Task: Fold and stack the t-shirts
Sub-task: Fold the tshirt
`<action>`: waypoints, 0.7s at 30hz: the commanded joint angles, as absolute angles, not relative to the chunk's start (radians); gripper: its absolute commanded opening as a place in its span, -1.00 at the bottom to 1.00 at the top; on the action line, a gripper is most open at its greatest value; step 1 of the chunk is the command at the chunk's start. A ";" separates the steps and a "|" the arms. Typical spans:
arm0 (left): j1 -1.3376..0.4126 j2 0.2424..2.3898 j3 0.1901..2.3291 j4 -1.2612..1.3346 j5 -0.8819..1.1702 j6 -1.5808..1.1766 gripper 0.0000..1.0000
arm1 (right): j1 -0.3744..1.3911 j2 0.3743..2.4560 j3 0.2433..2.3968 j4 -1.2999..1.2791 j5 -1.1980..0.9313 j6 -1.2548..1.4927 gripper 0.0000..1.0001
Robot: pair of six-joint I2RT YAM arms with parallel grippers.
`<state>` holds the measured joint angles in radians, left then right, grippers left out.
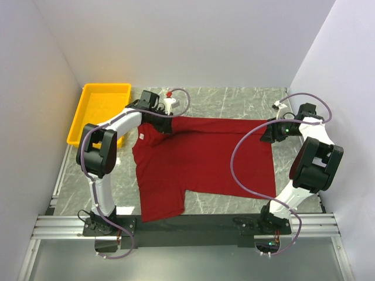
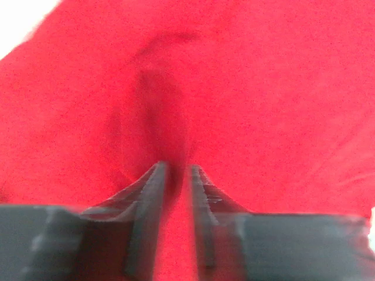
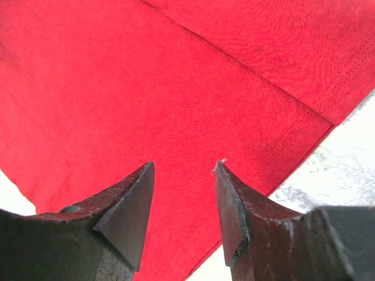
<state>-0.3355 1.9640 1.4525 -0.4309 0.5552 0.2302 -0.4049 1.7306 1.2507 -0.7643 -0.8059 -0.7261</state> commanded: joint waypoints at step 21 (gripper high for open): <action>-0.394 2.023 1.652 -0.419 0.373 0.011 0.40 | -0.416 1.720 1.256 -0.779 -0.841 -0.735 0.05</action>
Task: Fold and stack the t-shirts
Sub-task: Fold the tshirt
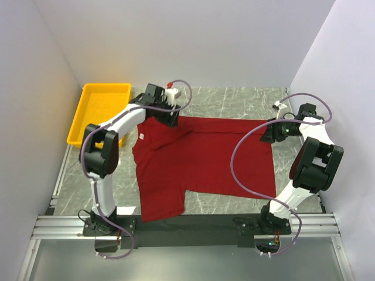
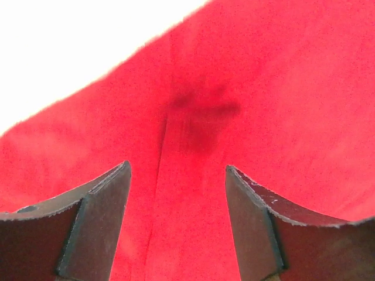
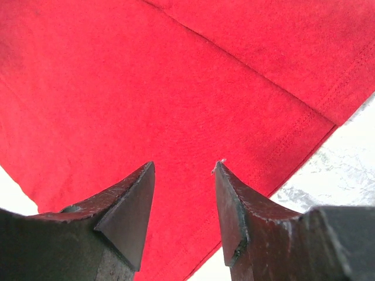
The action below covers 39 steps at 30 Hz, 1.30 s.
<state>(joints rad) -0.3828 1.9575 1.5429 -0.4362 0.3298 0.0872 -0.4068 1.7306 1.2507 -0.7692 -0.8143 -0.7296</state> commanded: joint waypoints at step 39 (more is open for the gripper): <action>-0.439 2.113 1.714 -0.468 0.394 -0.011 -0.99 | -0.417 1.710 1.250 -0.799 -0.851 -0.741 0.03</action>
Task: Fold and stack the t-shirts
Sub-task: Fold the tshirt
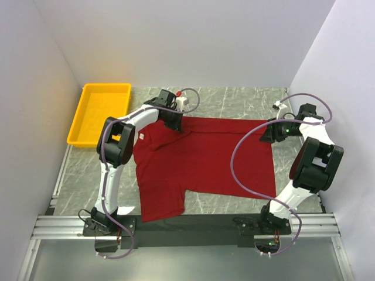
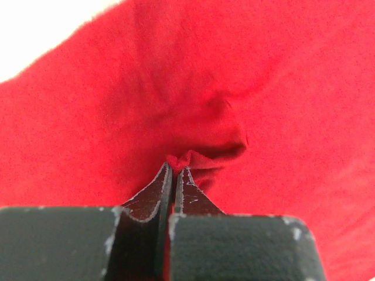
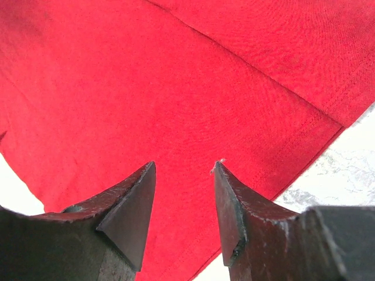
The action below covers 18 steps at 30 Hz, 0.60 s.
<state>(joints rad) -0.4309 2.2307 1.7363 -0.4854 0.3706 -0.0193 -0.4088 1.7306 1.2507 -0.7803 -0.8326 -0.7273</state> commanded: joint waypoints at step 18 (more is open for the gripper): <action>-0.545 1.950 1.476 -0.546 0.502 0.048 -0.13 | -0.417 1.709 1.267 -0.811 -0.848 -0.742 0.02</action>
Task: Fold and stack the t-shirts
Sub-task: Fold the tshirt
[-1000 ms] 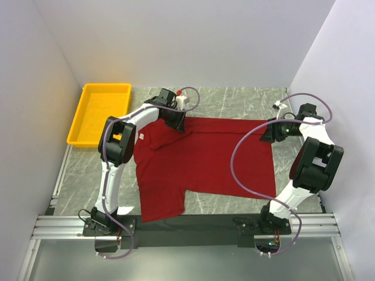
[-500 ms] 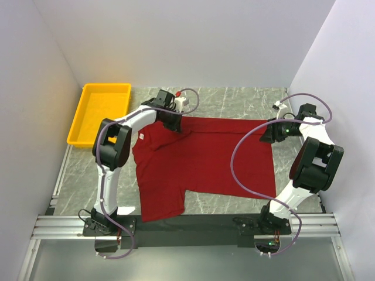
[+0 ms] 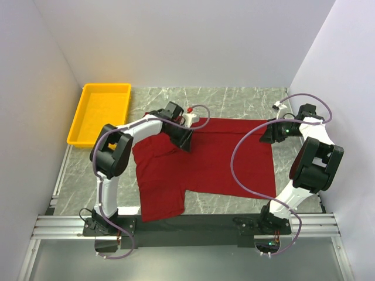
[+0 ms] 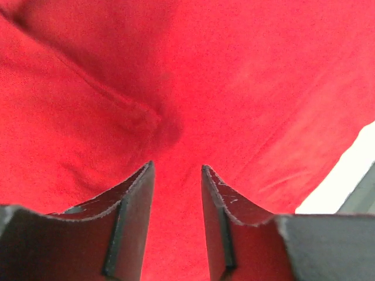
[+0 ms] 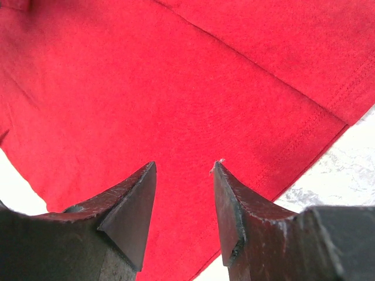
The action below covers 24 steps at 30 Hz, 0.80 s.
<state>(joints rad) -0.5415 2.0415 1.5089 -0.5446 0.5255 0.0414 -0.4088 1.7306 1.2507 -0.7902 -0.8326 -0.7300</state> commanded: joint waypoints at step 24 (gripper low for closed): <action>-0.442 1.462 1.052 -0.331 0.060 -0.314 0.34 | -0.391 1.543 1.138 -0.991 -0.732 -1.198 0.04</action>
<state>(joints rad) -0.4694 1.5780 1.0645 -0.3534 0.1116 -0.2298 -0.3985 1.6035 1.1515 -0.9466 -0.7475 -1.0901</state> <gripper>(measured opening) 0.668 0.518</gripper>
